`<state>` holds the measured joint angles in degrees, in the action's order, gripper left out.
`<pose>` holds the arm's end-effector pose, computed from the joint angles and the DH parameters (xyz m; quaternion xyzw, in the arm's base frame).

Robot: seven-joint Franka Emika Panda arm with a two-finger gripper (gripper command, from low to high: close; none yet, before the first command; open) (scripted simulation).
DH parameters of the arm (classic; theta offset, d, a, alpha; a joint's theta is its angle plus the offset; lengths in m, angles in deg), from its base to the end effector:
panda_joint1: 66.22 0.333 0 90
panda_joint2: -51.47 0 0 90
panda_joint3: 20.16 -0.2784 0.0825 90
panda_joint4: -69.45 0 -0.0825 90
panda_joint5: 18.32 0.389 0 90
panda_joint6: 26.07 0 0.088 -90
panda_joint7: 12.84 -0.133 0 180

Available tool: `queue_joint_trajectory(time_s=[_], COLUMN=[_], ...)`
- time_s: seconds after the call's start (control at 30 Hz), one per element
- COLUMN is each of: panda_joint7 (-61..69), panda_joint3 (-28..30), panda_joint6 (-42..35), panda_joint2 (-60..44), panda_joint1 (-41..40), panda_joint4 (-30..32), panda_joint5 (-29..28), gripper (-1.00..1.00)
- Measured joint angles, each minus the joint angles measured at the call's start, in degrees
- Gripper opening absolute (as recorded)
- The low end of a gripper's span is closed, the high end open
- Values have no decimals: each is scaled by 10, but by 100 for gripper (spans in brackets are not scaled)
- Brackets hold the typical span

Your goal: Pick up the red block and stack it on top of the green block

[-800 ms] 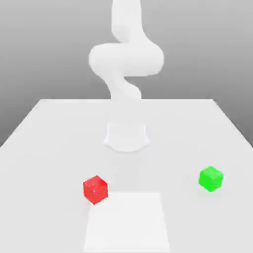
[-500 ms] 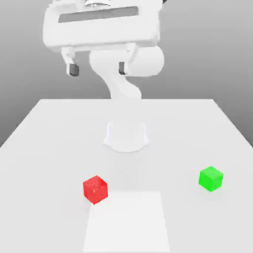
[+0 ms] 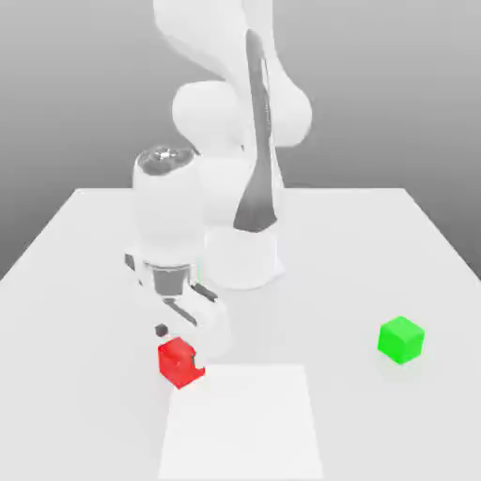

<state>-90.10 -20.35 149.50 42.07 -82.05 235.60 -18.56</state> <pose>0.3153 -0.0878 0.0798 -0.6905 0.7233 -0.0001 0.0002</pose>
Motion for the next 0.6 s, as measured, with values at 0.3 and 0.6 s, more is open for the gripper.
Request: queue_joint_trajectory(time_s=[0.3, 0.6], panda_joint7=[-2, 63], panda_joint3=[-1, -30], panda_joint6=[-22, -147], panda_joint2=[26, 162], panda_joint1=[-1, 53], panda_joint4=[4, 14], panda_joint5=[-2, 14], gripper=[-100, -100])
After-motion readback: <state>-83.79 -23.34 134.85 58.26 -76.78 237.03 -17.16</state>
